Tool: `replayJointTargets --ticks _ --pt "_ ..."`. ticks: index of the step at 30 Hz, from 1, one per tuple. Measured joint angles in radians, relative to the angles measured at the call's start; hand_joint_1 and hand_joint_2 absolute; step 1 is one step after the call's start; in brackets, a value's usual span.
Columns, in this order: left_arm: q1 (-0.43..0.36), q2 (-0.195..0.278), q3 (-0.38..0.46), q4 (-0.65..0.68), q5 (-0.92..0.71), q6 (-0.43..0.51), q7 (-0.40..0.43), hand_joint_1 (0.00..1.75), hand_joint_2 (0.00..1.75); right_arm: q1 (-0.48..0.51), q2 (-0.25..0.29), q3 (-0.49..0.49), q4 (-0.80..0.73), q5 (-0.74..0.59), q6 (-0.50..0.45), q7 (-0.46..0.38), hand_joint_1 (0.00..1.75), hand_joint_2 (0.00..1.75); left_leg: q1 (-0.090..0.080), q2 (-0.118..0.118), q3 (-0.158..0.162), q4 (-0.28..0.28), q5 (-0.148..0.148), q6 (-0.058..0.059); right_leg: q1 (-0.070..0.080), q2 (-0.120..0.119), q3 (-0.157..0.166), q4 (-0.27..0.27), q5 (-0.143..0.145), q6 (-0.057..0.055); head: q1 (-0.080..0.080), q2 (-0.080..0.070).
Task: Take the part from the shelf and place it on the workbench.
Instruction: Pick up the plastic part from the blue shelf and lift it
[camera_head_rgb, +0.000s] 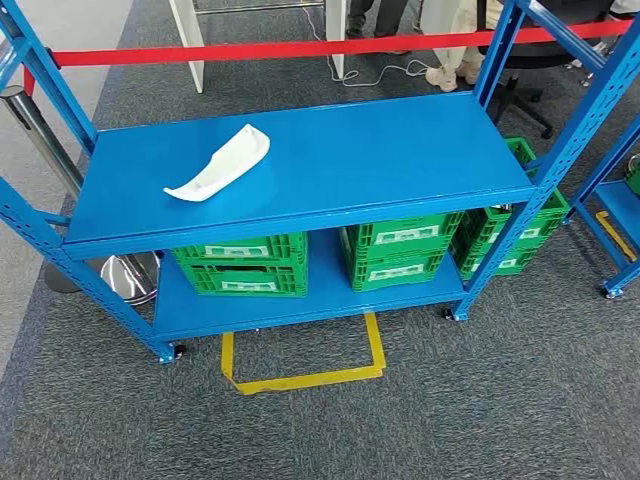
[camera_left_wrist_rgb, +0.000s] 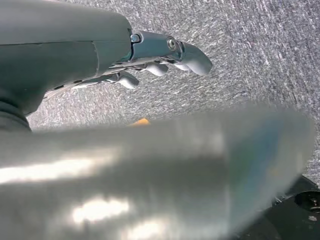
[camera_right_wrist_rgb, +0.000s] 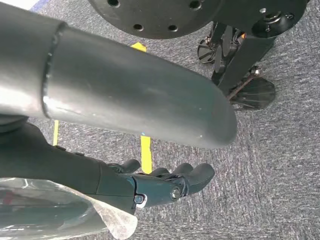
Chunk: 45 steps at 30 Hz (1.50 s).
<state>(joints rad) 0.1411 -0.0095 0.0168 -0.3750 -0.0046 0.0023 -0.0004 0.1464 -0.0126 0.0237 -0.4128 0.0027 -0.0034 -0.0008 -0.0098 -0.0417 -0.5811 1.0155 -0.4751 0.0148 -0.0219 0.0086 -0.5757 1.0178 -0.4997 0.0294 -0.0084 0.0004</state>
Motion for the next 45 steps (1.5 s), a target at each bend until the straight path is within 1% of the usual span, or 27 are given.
replayJointTargets --ticks 1,2,3,7,14,17,18,21,28,32,36,40,45 --pt "0.000 0.000 0.000 0.000 0.000 0.000 0.000 0.00 1.75 0.000 0.000 0.000 0.000 0.000 0.000 0.000 0.00 1.16 0.000 0.000 0.000 0.000 0.000 0.000 0.000 0.000 0.000 0.000 0.000 0.000 0.000 0.000" --pt "0.000 0.000 0.000 0.000 0.000 0.000 0.000 0.00 1.75 0.000 0.000 0.000 0.000 0.000 0.000 0.000 0.00 1.31 0.000 0.000 0.000 0.000 0.000 0.000 0.000 0.000 0.000 0.000 0.000 0.000 0.000 0.000" --pt "0.000 0.000 0.000 0.000 0.000 0.000 0.000 0.00 1.75 0.000 0.000 0.000 0.000 0.000 0.000 0.000 0.00 1.75 0.000 0.000 0.000 0.000 0.000 0.000 0.000 0.000 0.000 0.000 0.000 0.000 0.000 0.000" --pt "0.002 -0.007 0.007 -0.016 -0.001 0.001 -0.013 0.00 1.75 -0.004 0.006 -0.024 -0.002 0.009 0.002 -0.012 0.00 1.75 0.000 0.000 0.000 0.000 0.000 0.000 0.000 0.000 0.000 0.000 0.000 0.000 0.000 0.000" --pt "-0.003 -0.052 0.076 -0.097 -0.029 0.017 -0.114 0.00 1.75 -0.027 0.028 -0.173 -0.008 0.081 0.002 -0.098 0.00 1.75 0.000 0.000 0.001 0.001 0.000 0.000 0.000 0.000 0.001 0.000 0.000 0.000 0.000 0.000" --pt "-0.004 -0.074 0.110 -0.134 -0.046 0.026 -0.159 0.00 1.75 -0.036 0.035 -0.241 -0.008 0.122 -0.006 -0.132 0.00 0.44 0.000 0.000 0.000 0.002 0.000 0.000 0.000 0.000 0.001 0.000 0.000 0.001 0.000 0.000" --pt "-0.005 -0.082 0.121 -0.147 -0.052 0.029 -0.174 0.00 1.31 -0.039 0.037 -0.264 -0.007 0.136 -0.009 -0.141 0.00 0.00 0.000 0.000 0.000 0.002 0.000 0.000 0.000 0.000 0.001 0.000 0.000 0.001 0.000 0.000" --pt "-0.006 -0.103 0.155 -0.191 -0.068 0.038 -0.219 0.00 0.00 -0.051 0.046 -0.332 -0.002 0.179 -0.023 -0.162 0.00 0.00 0.000 0.000 0.000 0.002 0.000 0.000 -0.001 0.000 0.001 0.000 0.000 0.001 0.000 0.000" --pt "-0.006 -0.153 0.215 -0.318 -0.107 0.060 -0.320 0.00 0.00 -0.074 0.068 -0.487 0.029 0.293 -0.059 -0.172 0.00 0.00 -0.001 0.000 0.000 0.002 0.000 0.001 -0.001 0.000 0.001 0.000 0.000 0.001 0.000 0.000" --pt "-0.004 -0.181 0.241 -0.396 -0.127 0.074 -0.373 0.00 1.75 -0.087 0.082 -0.570 0.050 0.361 -0.080 -0.170 0.00 0.00 -0.001 0.000 0.000 0.002 0.000 0.001 -0.001 0.000 0.001 0.000 0.000 0.001 0.000 0.000" --pt "0.003 -0.206 0.259 -0.480 -0.144 0.088 -0.427 0.00 1.75 -0.100 0.094 -0.648 0.071 0.426 -0.101 -0.166 0.00 0.00 -0.001 0.000 0.000 0.002 0.000 0.001 -0.001 0.000 0.002 0.000 0.000 0.001 0.000 0.000" --pt "0.020 -0.228 0.265 -0.594 -0.160 0.105 -0.485 0.00 1.75 -0.116 0.104 -0.728 0.092 0.501 -0.123 -0.164 0.00 0.00 -0.001 0.000 0.000 0.002 0.000 0.001 -0.001 0.000 0.002 0.000 0.000 0.001 0.000 0.000" --pt "0.043 -0.233 0.248 -0.744 -0.171 0.129 -0.536 0.00 1.75 -0.130 0.108 -0.795 0.110 0.579 -0.141 -0.164 0.00 0.00 -0.001 0.000 0.000 0.002 0.000 0.001 -0.001 0.000 0.002 0.000 0.001 0.002 0.000 0.000"
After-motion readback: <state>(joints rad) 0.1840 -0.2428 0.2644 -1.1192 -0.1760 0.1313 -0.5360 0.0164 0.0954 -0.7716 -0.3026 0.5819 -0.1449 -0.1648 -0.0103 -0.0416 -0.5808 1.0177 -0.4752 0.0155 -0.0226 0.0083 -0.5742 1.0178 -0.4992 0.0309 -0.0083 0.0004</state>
